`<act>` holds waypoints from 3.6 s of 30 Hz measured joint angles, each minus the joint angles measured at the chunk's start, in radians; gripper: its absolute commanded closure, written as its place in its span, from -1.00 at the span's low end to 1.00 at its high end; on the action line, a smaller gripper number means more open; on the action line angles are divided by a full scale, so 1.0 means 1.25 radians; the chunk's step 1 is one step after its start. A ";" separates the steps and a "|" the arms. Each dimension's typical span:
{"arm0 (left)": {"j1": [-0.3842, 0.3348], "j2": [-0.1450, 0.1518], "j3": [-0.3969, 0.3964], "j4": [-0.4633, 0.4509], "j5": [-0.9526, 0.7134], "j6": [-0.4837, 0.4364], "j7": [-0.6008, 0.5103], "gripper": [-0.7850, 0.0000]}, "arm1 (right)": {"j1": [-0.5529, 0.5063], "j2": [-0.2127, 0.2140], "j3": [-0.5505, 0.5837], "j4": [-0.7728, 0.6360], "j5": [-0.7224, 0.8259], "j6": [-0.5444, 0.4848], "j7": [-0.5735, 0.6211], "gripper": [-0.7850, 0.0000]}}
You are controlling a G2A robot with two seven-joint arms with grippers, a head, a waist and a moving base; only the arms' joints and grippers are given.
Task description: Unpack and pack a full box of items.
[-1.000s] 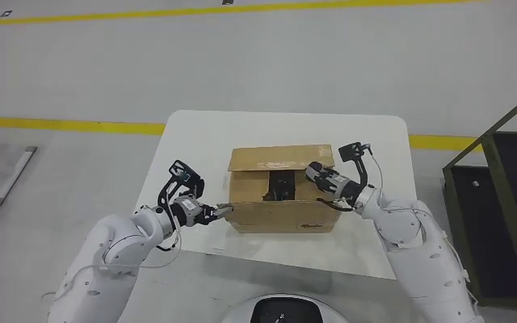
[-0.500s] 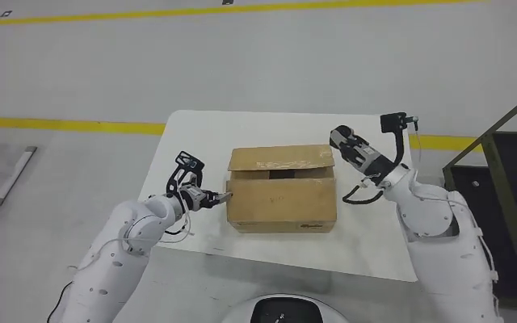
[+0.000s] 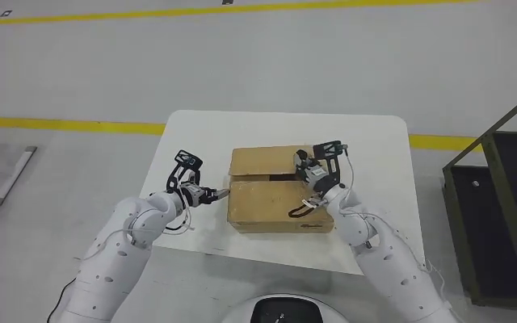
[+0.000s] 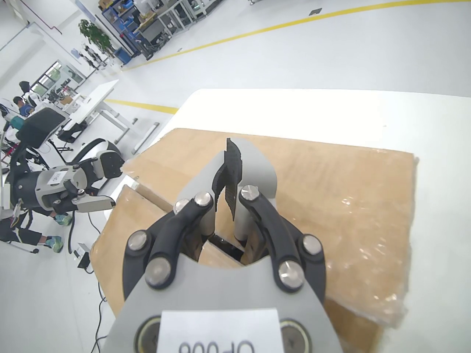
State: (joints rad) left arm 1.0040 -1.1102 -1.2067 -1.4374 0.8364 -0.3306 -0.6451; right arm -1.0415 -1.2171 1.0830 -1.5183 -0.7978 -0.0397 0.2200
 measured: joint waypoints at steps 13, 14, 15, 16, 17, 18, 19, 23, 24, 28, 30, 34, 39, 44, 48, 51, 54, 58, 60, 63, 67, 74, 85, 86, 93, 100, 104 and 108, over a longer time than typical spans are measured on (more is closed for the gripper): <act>0.094 0.021 -0.076 -0.086 0.073 0.059 -0.017 -1.00 | 0.016 -0.022 -0.041 0.057 -0.019 0.033 -0.022 1.00; 0.107 0.022 -0.080 -0.086 0.078 0.070 -0.014 -1.00 | 0.016 -0.023 -0.043 0.058 -0.023 0.037 -0.026 1.00; 0.113 0.022 -0.080 -0.084 0.079 0.076 -0.012 -1.00 | 0.016 -0.024 -0.044 0.059 -0.026 0.040 -0.029 1.00; 0.117 0.022 -0.079 -0.083 0.081 0.078 -0.008 -1.00 | 0.016 -0.025 -0.045 0.060 -0.028 0.042 -0.030 1.00; 0.119 0.021 -0.074 -0.078 0.085 0.079 -0.001 -1.00 | 0.015 -0.027 -0.046 0.061 -0.031 0.044 -0.032 1.00; 0.118 0.020 -0.070 -0.072 0.088 0.078 0.007 -1.00 | 0.015 -0.028 -0.047 0.062 -0.034 0.044 -0.034 1.00; 0.114 0.019 -0.065 -0.063 0.092 0.077 0.017 -1.00 | 0.014 -0.028 -0.048 0.063 -0.036 0.044 -0.035 1.00; 0.082 0.011 -0.038 -0.008 0.093 0.066 0.060 -1.00 | 0.014 -0.032 -0.054 0.076 -0.050 0.039 -0.038 1.00; 0.072 0.010 -0.032 0.003 0.095 0.061 0.068 -1.00 | 0.015 -0.033 -0.054 0.078 -0.051 0.038 -0.039 1.00; 0.034 0.003 -0.001 0.055 0.119 0.028 0.100 -1.00 | 0.016 -0.036 -0.050 0.082 -0.048 0.034 -0.038 1.00; 0.015 -0.001 0.017 0.087 0.132 0.013 0.118 -1.00 | 0.016 -0.038 -0.048 0.082 -0.046 0.030 -0.034 1.00; -0.004 -0.006 0.037 0.122 0.140 -0.004 0.131 -1.00 | 0.015 -0.039 -0.043 0.080 -0.047 0.022 -0.025 1.00; -0.003 -0.005 0.036 0.121 0.140 -0.003 0.130 -1.00 | 0.011 -0.040 -0.034 0.076 -0.054 0.017 -0.018 1.00; -0.003 -0.005 0.036 0.121 0.140 -0.003 0.130 -1.00 | 0.004 -0.038 -0.020 0.065 -0.068 0.003 -0.003 1.00; 0.005 -0.007 0.040 0.129 0.140 -0.002 0.155 -1.00 | -0.006 -0.037 -0.012 0.053 -0.076 -0.009 0.011 1.00; -0.009 -0.014 0.056 0.155 0.142 -0.006 0.182 -1.00 | -0.013 -0.037 -0.009 0.048 -0.081 -0.017 0.019 1.00; -0.033 -0.022 0.078 0.196 0.146 -0.008 0.214 -1.00 | -0.016 -0.037 -0.005 0.045 -0.082 -0.019 0.023 1.00; -0.062 -0.035 0.104 0.254 0.129 -0.018 0.253 -1.00 | -0.017 -0.039 -0.003 0.042 -0.083 -0.020 0.028 1.00; -0.075 -0.043 0.118 0.281 0.122 -0.024 0.273 -1.00 | -0.017 -0.039 -0.002 0.042 -0.086 -0.020 0.030 1.00; -0.091 -0.051 0.134 0.308 0.122 -0.027 0.311 -1.00 | -0.018 -0.040 -0.001 0.041 -0.087 -0.022 0.034 1.00; -0.100 -0.060 0.145 0.322 0.138 -0.009 0.376 -1.00 | -0.017 -0.042 0.002 0.039 -0.087 -0.025 0.038 1.00; -0.095 -0.062 0.133 0.312 0.167 0.012 0.465 -1.00 | -0.014 -0.046 0.001 0.040 -0.085 -0.025 0.044 1.00; -0.050 -0.053 0.090 0.239 0.181 0.003 0.498 -1.00 | -0.007 -0.052 0.001 0.049 -0.089 -0.025 0.046 1.00; -0.047 -0.052 0.086 0.230 0.181 -0.001 0.496 -1.00 | -0.007 -0.052 0.001 0.049 -0.089 -0.025 0.046 1.00; -0.036 -0.050 0.064 0.203 0.180 0.013 0.495 -1.00 | -0.010 -0.055 0.003 0.047 -0.096 -0.028 0.046 1.00; -0.049 -0.055 0.056 0.204 0.147 -0.010 0.489 -1.00 | -0.017 -0.056 0.010 0.041 -0.098 -0.028 0.048 1.00; -0.059 -0.057 0.050 0.202 0.116 -0.027 0.481 -1.00 | -0.018 -0.057 0.012 0.038 -0.099 -0.027 0.051 1.00; -0.068 -0.059 0.046 0.198 0.112 -0.032 0.472 -1.00 | -0.019 -0.058 0.013 0.037 -0.101 -0.030 0.056 1.00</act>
State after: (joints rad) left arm 0.9186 -1.1837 -1.1489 -1.1900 0.9767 -0.3702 -0.0549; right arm -1.0648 -1.2898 1.0998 -1.4721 -0.9241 -0.0776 0.2896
